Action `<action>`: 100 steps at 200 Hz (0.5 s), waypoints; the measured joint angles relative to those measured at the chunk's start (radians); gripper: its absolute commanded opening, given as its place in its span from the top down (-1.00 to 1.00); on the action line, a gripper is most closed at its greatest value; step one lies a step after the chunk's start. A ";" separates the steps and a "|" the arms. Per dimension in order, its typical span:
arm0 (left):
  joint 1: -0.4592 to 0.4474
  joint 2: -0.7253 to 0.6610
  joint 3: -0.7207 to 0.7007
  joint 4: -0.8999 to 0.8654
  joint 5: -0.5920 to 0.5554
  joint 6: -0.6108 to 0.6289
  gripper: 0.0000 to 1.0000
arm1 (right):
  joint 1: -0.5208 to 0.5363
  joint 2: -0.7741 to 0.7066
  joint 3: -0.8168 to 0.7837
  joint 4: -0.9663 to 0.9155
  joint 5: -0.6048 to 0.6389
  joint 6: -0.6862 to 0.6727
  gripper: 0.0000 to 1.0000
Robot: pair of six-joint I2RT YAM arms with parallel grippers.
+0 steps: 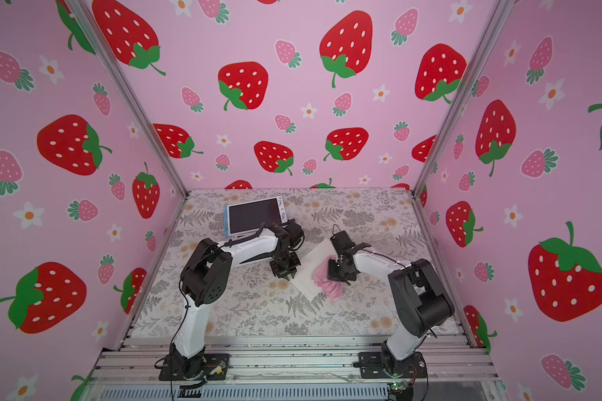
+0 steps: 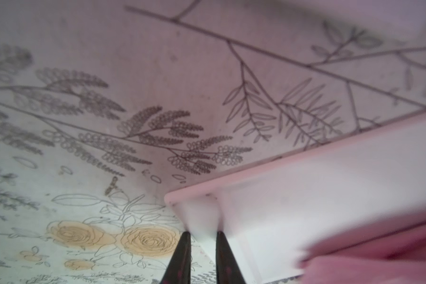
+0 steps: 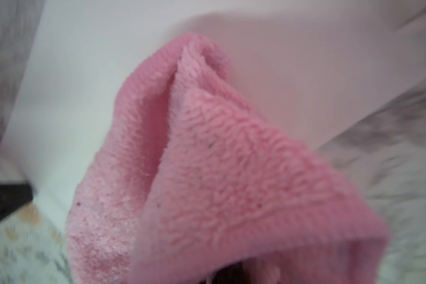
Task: Wipe the drawing tablet
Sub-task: Wipe the dirt from the drawing tablet.
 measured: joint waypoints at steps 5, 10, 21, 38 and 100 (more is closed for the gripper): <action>0.003 0.000 0.000 -0.001 0.002 0.001 0.64 | 0.033 -0.005 -0.006 0.002 -0.006 0.009 1.00; 0.005 0.000 0.000 -0.002 0.003 0.003 0.64 | 0.060 -0.009 -0.014 0.003 -0.010 0.018 1.00; 0.008 0.000 0.000 -0.002 0.005 0.008 0.64 | 0.068 -0.016 -0.025 0.008 -0.020 0.033 1.00; 0.008 0.000 0.000 -0.002 0.004 0.013 0.65 | -0.033 -0.024 -0.050 0.003 -0.056 0.047 1.00; 0.008 0.000 -0.001 0.002 0.011 0.019 0.66 | -0.010 -0.016 -0.021 0.013 -0.044 0.054 1.00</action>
